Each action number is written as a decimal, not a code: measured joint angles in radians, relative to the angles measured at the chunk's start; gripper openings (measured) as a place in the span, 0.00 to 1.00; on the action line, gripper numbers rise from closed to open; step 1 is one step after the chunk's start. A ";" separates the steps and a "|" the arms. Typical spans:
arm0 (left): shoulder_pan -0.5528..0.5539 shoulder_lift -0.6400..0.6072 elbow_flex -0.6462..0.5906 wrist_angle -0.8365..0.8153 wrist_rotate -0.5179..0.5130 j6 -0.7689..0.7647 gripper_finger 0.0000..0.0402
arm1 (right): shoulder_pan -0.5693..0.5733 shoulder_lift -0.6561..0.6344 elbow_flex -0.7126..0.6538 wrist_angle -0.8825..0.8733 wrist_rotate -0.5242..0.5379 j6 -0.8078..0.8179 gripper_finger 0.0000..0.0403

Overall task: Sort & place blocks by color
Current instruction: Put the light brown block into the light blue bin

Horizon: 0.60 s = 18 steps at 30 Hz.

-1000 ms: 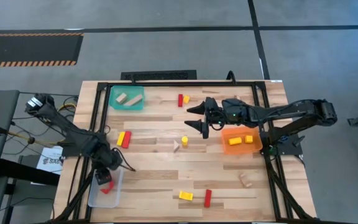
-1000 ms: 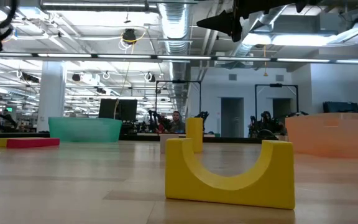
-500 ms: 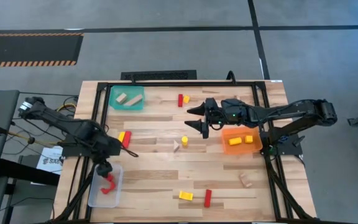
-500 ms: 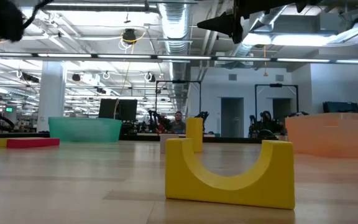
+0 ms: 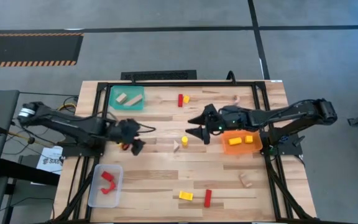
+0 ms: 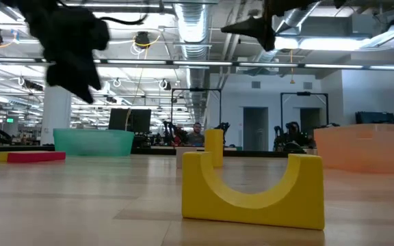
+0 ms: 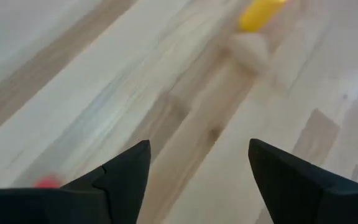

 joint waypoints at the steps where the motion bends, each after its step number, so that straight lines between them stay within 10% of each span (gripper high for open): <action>1: 0.028 0.036 0.000 0.057 0.027 0.057 0.63 | 0.010 0.000 0.000 -0.036 0.000 0.019 0.81; 9: 0.146 0.296 0.057 0.390 0.282 0.450 0.59 | 0.104 0.000 0.000 -0.383 -0.003 0.163 0.81; 18: 0.188 0.422 0.149 0.537 0.288 0.691 0.59 | 0.205 -0.007 0.000 -0.503 0.000 0.254 0.81</action>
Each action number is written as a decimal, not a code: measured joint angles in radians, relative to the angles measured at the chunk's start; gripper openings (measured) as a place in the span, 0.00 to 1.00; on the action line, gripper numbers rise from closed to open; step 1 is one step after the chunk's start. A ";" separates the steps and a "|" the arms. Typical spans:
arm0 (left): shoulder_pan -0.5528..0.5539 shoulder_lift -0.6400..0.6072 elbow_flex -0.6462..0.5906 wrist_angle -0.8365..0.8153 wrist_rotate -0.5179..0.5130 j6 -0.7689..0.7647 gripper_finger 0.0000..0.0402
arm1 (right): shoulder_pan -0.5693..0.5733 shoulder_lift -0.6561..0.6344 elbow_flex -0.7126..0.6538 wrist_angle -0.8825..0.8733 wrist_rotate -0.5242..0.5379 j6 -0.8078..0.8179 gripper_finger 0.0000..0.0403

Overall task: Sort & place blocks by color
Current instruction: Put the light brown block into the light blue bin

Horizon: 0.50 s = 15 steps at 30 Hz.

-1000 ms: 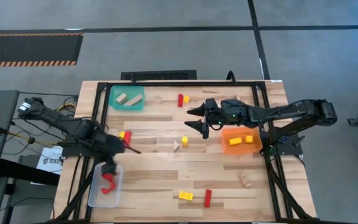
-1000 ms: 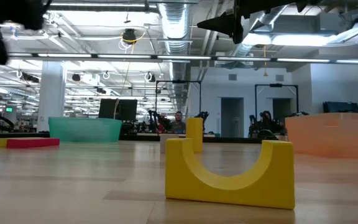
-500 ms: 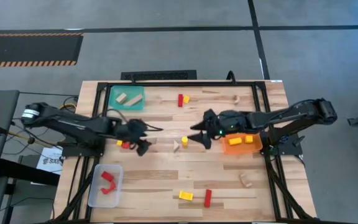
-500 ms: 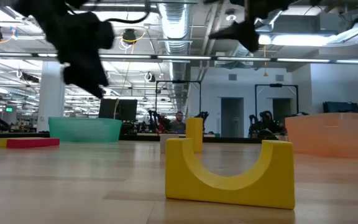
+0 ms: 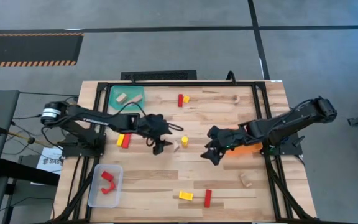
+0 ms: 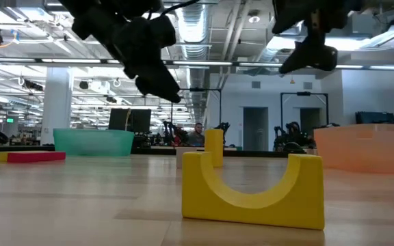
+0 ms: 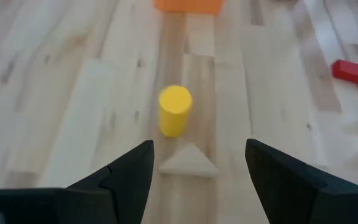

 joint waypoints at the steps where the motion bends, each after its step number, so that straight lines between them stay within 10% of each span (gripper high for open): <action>1: 0.006 0.006 0.007 0.001 0.000 0.011 0.59 | 0.008 -0.003 0.000 -0.010 0.001 0.010 0.81; 15: 0.004 0.049 0.012 -0.060 0.142 0.452 0.59 | 0.050 -0.021 0.000 -0.093 0.029 0.012 0.81</action>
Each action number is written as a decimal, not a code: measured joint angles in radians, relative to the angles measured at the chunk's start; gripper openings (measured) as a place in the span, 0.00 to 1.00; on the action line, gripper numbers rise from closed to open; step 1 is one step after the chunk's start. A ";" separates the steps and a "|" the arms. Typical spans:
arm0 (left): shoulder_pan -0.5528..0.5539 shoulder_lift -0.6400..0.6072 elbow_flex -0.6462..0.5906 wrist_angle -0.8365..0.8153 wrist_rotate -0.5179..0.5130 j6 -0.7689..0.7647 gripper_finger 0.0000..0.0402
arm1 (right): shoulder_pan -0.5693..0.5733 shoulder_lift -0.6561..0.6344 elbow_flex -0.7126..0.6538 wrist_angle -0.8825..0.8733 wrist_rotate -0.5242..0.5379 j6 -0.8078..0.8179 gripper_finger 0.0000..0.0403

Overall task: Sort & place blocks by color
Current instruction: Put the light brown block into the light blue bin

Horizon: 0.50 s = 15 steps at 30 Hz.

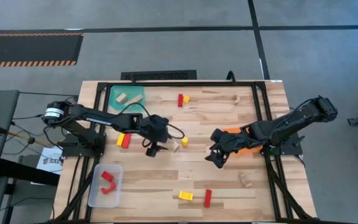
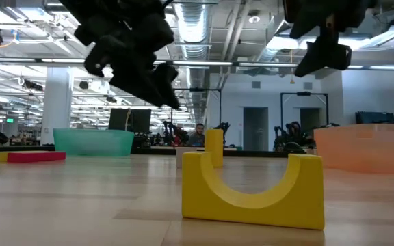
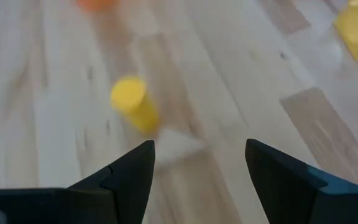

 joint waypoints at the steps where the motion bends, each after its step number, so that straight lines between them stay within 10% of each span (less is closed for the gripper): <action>1: -0.004 0.010 0.001 0.003 0.006 0.050 0.59 | -0.002 0.000 0.000 -0.002 0.000 -0.002 0.81; 15: -0.039 0.123 -0.002 0.043 0.011 0.235 0.59 | -0.019 -0.044 0.000 -0.047 -0.026 -0.019 0.81</action>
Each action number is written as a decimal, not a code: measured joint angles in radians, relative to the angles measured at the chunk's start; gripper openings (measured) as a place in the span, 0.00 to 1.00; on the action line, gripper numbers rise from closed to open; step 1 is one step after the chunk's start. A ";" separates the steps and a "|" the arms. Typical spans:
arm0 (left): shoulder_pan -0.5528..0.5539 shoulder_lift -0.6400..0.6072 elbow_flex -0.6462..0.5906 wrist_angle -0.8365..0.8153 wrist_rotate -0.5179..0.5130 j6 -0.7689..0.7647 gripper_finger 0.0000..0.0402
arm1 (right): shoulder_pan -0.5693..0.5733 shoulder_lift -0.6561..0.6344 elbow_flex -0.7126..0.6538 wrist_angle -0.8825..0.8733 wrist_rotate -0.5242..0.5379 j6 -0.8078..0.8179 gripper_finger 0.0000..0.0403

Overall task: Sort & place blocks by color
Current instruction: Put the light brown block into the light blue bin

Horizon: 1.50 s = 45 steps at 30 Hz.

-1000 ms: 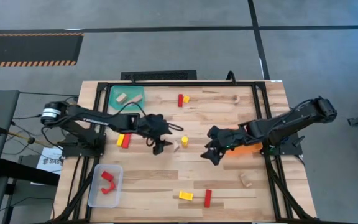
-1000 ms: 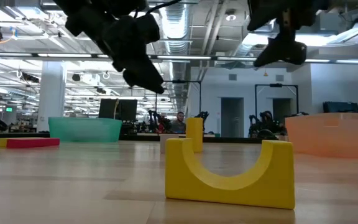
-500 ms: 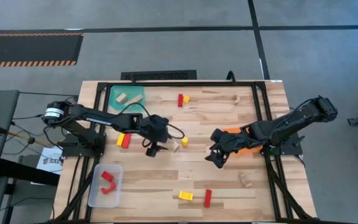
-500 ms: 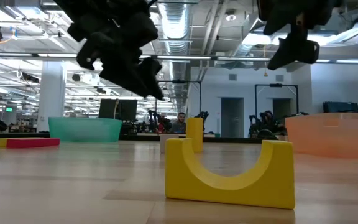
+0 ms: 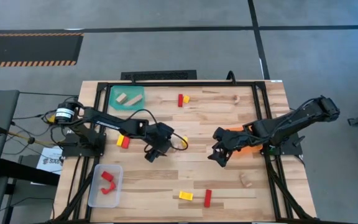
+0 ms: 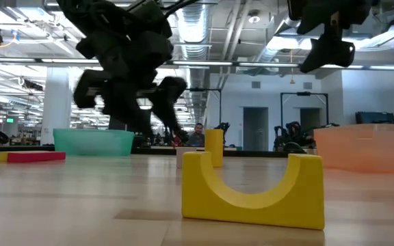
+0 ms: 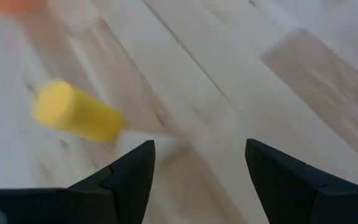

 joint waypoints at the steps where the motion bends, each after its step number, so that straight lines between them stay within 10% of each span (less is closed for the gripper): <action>1: 0.000 0.000 0.000 0.022 -0.012 0.006 0.59 | 0.000 0.000 0.000 0.006 0.000 0.000 0.81; 45: 0.061 0.159 0.003 0.220 0.006 -0.078 0.59 | -0.027 -0.004 0.000 0.058 0.037 -0.008 0.81</action>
